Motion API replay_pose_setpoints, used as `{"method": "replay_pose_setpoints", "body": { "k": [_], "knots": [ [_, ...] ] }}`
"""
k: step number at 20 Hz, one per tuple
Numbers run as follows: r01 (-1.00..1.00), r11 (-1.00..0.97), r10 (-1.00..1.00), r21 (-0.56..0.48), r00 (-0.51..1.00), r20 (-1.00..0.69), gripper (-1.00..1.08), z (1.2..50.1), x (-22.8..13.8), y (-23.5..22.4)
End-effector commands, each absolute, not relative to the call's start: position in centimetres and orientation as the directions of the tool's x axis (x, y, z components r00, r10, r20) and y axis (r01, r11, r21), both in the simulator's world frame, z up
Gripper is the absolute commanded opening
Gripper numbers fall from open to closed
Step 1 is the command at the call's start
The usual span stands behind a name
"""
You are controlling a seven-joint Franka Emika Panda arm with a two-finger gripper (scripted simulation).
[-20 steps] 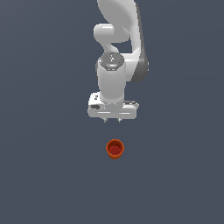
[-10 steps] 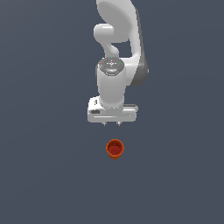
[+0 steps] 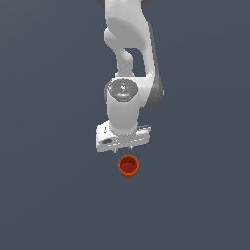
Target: Pick up the object and move it to a goal position.
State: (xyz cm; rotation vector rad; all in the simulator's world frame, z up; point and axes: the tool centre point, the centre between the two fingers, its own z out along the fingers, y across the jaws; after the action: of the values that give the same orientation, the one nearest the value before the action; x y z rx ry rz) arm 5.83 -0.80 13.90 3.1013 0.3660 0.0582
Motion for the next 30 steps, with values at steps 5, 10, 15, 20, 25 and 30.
{"method": "replay_pose_setpoints", "body": {
  "k": [5,10,15,20,25,30],
  "knots": [
    [0.383,-0.923,0.385,0.043,0.922,0.049,0.28,11.9,8.5,-1.5],
    [0.456,-0.888,0.459,0.054,0.887,0.055,0.28,10.9,9.8,-1.8],
    [0.495,-0.867,0.498,0.061,0.865,0.058,0.28,10.3,10.5,-2.1],
    [0.501,-0.863,0.504,0.062,0.862,0.058,0.28,10.1,10.6,-2.1],
    [0.502,-0.863,0.505,0.062,0.861,0.058,0.28,9.2,10.7,-2.2],
    [0.504,-0.861,0.507,0.063,0.86,0.059,0.28,7.4,10.9,-2.2]
  ]
}}
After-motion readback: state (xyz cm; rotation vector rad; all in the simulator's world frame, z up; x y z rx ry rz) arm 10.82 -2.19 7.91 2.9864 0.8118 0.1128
